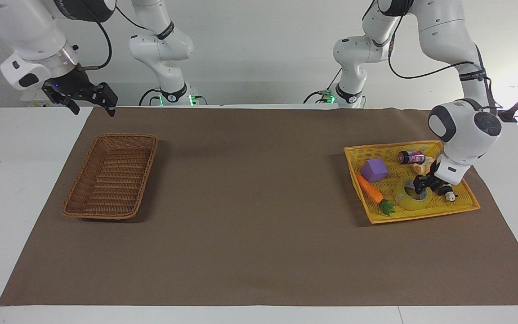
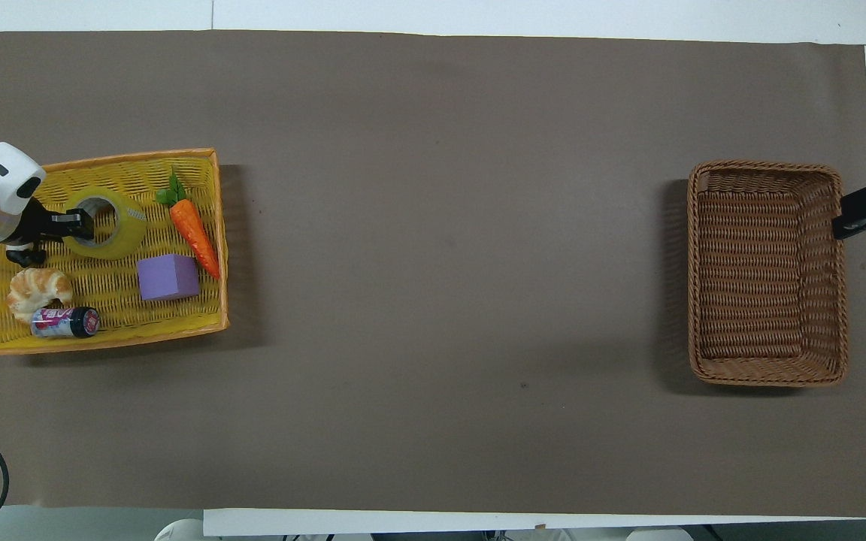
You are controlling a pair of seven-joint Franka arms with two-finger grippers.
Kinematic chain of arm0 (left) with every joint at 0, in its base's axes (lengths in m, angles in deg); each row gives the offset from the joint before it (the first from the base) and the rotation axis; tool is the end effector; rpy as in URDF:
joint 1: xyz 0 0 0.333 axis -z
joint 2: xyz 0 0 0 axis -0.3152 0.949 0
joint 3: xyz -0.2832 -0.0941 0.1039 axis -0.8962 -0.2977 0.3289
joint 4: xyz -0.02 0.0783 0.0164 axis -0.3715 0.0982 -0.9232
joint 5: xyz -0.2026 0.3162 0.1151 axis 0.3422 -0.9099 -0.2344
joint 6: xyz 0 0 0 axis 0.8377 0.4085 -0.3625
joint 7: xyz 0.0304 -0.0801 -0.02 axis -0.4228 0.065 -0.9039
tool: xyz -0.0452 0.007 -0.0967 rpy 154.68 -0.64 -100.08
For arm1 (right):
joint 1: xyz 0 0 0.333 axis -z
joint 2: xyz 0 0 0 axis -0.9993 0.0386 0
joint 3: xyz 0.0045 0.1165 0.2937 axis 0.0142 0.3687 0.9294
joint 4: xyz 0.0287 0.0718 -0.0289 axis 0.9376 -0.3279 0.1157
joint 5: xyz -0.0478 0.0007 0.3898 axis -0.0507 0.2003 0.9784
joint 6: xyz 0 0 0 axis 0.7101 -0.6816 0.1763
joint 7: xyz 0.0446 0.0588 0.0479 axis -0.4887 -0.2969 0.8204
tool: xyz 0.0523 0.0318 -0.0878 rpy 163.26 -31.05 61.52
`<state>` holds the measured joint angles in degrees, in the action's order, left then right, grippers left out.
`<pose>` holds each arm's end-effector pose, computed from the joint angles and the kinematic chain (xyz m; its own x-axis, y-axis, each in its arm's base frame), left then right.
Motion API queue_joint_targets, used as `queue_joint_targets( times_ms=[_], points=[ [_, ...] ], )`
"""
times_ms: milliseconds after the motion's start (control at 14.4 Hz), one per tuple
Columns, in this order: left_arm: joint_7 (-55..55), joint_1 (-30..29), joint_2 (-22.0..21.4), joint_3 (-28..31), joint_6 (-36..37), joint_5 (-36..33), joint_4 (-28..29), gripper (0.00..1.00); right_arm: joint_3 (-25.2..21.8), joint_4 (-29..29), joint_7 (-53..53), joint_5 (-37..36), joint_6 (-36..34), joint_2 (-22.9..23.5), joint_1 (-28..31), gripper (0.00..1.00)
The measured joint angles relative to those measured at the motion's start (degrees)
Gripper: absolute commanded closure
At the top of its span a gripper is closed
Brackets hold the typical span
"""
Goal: Move tape to another basket
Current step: 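Lower the left gripper onto the tape roll and grasp its rim, then lift the tape with the left gripper while the right gripper approaches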
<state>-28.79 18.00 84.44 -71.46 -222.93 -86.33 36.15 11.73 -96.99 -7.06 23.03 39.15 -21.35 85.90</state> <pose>0.5749 0.0671 0.3112 0.9995 0.0321 0.0008 0.0321 -0.9991 -0.0262 0.5336 -0.0466 0.6364 0.9883 -0.0762 -0.1322 -0.0734 -0.9970 0.0256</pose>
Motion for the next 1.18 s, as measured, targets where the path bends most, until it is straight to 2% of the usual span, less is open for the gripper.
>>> queue_joint_targets(
  times_ms=[139,277,624,694,832,1040,1179],
  points=[
    [0.0,0.01,0.43,-0.08,-0.39,0.01,0.24,0.73,0.0,0.0,0.0,0.0,0.0,0.0,0.0,0.01],
    [-0.02,0.01,0.49,-0.08,-0.72,0.01,0.26,0.99,0.0,0.0,0.0,0.0,0.0,0.0,0.0,0.01],
    [-0.01,0.04,0.59,-0.22,-0.08,0.01,-0.79,1.0,0.0,0.0,0.0,0.0,0.0,0.0,0.0,0.01],
    [-0.01,0.14,0.62,-0.4,2.09,0.06,-2.51,1.0,0.0,0.0,0.0,0.0,0.0,0.0,0.0,0.01],
    [-0.04,1.47,0.52,-0.64,10.92,2.17,-9.5,1.0,0.0,0.0,0.0,0.0,0.0,0.0,0.0,0.01],
    [-4.56,6.98,-0.08,-0.8,25.7,7.88,-22.63,1.0,0.0,0.0,0.0,0.0,0.0,0.0,0.0,0.01],
    [-9.9,11.7,-0.44,-0.92,30.18,11.72,-27.17,1.0,0.0,0.0,0.0,0.0,0.0,0.0,0.0,0.01]
  ],
)
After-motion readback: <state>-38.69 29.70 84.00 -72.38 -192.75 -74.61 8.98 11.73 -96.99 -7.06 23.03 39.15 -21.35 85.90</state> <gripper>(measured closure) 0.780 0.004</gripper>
